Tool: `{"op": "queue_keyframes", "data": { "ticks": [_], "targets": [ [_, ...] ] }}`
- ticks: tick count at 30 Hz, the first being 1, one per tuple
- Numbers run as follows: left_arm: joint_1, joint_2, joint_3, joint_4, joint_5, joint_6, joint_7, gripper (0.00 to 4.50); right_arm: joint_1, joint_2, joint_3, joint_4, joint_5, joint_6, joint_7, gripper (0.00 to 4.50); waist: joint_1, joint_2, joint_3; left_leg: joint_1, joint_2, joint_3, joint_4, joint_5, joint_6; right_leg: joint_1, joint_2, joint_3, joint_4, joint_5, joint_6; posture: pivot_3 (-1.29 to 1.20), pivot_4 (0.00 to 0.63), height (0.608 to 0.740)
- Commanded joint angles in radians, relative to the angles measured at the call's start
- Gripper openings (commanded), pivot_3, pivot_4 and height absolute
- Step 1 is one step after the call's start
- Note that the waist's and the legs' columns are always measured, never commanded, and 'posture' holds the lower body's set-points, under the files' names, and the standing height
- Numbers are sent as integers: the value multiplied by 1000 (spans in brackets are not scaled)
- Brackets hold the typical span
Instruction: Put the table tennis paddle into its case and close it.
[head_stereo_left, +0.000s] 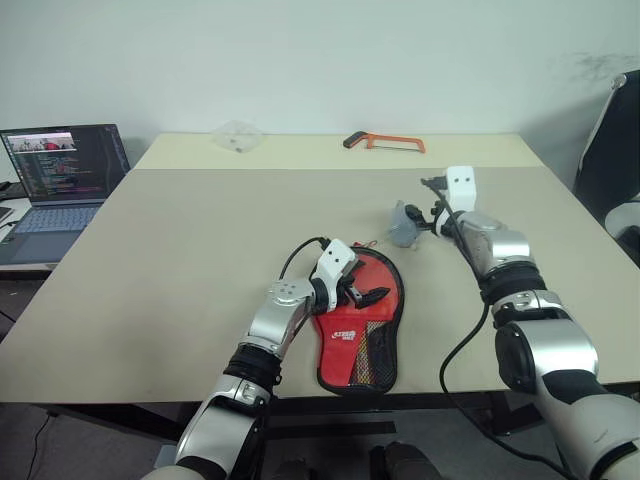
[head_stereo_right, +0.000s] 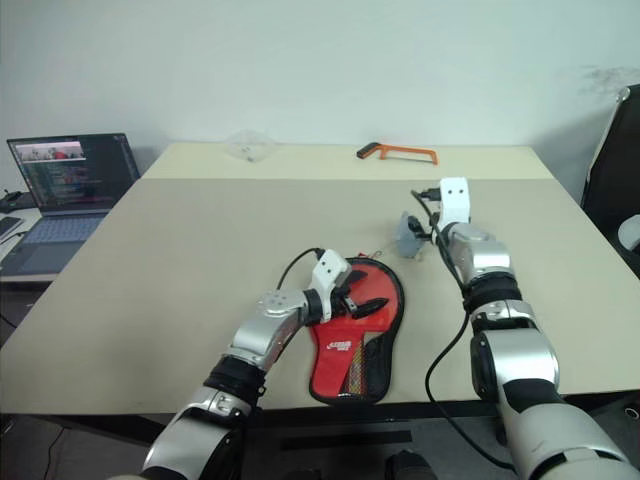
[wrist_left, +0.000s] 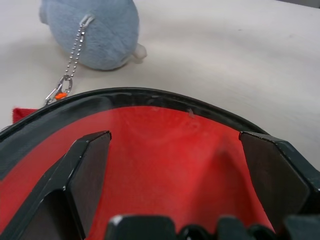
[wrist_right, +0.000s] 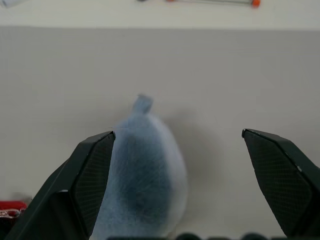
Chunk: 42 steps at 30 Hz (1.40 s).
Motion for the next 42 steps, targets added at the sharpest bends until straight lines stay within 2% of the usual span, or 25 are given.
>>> {"op": "queue_keyframes", "data": {
  "ticks": [1,10,15,20,23,25,28,31,34,37,42],
  "targets": [
    [40,-1,-15,-29,-2,55,21,4465,-61,11,-49,87,24,-69,-7,4500,0,0,0,0,0,0,0,0,0,0,0,0,0,0,0,0,150,740],
    [78,10,-15,-109,-15,112,50,4465,-67,86,-63,201,2,-91,-10,4500,-3,2,-1,3,0,0,0,0,0,2,0,0,1,0,0,0,150,740],
    [81,12,-20,-123,-17,125,61,4500,-67,97,-75,212,1,-107,-47,2892,-1,2,-1,3,0,-1,1,0,0,3,0,0,1,0,0,0,150,740],
    [70,5,-28,-111,-16,125,65,4500,-68,56,-75,197,-16,-131,-85,1221,1,2,-1,3,0,-1,1,0,0,3,0,0,1,0,0,0,150,740],
    [62,1,-34,-95,-12,124,66,4500,-58,-25,-31,158,-68,-131,-82,716,5,3,-1,2,0,-2,1,0,0,3,0,-1,1,0,0,0,150,740],
    [59,-1,-29,-78,-6,111,85,4500,-24,-73,13,106,-100,-93,-18,538,6,3,-1,1,-1,-2,1,0,0,3,0,-1,0,0,0,0,150,740],
    [53,0,-18,-43,2,93,115,4500,84,-127,88,-75,-123,-4,133,492,7,4,-1,2,-1,-2,1,0,0,4,0,-1,-1,0,0,0,150,740],
    [55,15,-20,-10,4,74,116,4500,327,-253,222,-519,-128,145,371,491,13,6,-3,3,0,-4,1,0,0,6,0,-2,-1,0,0,0,150,740],
    [58,25,-24,8,6,60,113,4500,516,-395,282,-900,-88,268,536,440,21,16,-7,4,-1,-3,1,0,1,6,0,-2,-1,-1,2,0,150,740],
    [53,30,-21,23,2,55,115,4500,644,-539,289,-1174,-34,322,670,420,24,16,-7,6,-1,-4,1,0,1,8,2,-3,-2,-5,8,0,150,740],
    [38,33,-19,55,2,42,114,4500,753,-695,227,-1425,80,324,825,420,19,14,-6,15,0,-1,1,0,0,21,3,-3,-4,-7,11,0,150,740]
  ]
}}
